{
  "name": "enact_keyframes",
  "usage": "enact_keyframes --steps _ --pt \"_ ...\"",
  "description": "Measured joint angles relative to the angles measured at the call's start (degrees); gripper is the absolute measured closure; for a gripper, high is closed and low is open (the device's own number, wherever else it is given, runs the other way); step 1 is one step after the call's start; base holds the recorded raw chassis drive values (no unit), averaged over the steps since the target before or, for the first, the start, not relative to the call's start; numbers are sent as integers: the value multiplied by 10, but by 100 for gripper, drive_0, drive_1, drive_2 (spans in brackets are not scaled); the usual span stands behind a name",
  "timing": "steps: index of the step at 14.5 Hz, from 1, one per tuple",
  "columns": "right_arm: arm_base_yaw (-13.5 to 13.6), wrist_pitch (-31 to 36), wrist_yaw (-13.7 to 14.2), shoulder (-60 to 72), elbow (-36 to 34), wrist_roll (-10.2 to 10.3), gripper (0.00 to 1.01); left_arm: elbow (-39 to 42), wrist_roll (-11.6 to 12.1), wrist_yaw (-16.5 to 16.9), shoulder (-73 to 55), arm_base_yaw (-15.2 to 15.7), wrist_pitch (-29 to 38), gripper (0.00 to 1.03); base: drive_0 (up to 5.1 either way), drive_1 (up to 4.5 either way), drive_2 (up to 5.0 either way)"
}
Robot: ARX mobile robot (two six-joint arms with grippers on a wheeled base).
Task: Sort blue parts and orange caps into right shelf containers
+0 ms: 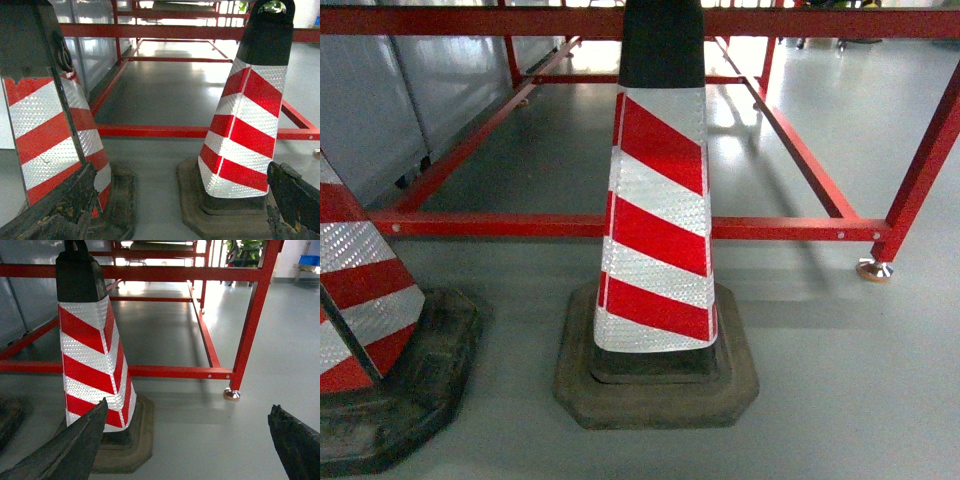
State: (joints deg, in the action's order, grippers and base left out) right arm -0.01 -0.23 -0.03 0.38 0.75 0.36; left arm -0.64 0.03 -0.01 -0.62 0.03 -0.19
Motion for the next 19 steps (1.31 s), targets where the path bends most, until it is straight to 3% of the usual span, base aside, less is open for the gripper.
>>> enact_keyframes --steps 19 --pt "0 -1 0 0 0 0 3 0 0 -1 0 0 -1 5 0 0 0"
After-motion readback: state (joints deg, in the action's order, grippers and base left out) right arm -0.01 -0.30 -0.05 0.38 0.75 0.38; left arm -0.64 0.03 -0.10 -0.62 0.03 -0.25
